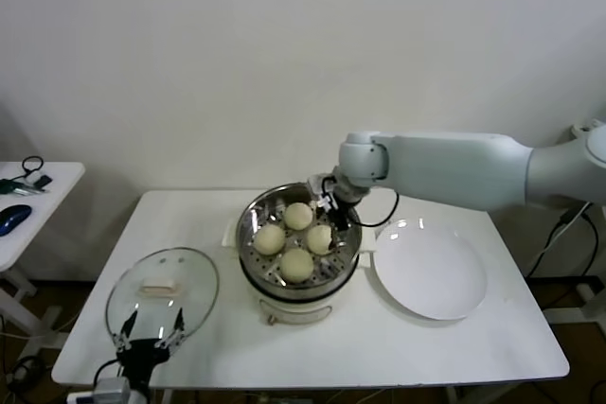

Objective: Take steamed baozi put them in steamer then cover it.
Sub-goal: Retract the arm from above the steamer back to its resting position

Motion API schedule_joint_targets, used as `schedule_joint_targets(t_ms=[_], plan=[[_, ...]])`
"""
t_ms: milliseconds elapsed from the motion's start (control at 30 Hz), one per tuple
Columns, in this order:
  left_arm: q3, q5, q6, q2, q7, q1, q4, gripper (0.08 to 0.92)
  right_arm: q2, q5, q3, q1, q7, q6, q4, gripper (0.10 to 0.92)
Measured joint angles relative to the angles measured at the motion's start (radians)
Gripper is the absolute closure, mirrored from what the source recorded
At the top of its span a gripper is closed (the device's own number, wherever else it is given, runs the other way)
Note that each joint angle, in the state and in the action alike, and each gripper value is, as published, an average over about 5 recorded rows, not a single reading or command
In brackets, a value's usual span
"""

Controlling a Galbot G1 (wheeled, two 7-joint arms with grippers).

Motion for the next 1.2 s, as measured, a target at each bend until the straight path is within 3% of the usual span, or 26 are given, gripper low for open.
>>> schedule_joint_targets(t_ms=[233,500,867,1200], plan=[[0.003,-0.015,0.001,0.011,0.002,-0.002,-0.016,0.177,-0.084,0.078,0.083,0.023,0.053,0.006,-0.019,0.203],[0.009,-0.022,-0.027,0.028,0.010,-0.017,-0.022,0.177,-0.253,0.161,0.390,-0.152,0.350,0.019,0.015,0.203],[0.032,0.042,-0.110,0.052,0.012,-0.063,0.009,0.177,-0.470,0.131,1.046,-0.759,0.667,0.129,0.145,0.203],[0.054,0.120,-0.179,0.073,-0.006,-0.070,0.041,0.177,-0.406,0.016,1.684,-1.404,0.727,0.340,0.217,0.203]])
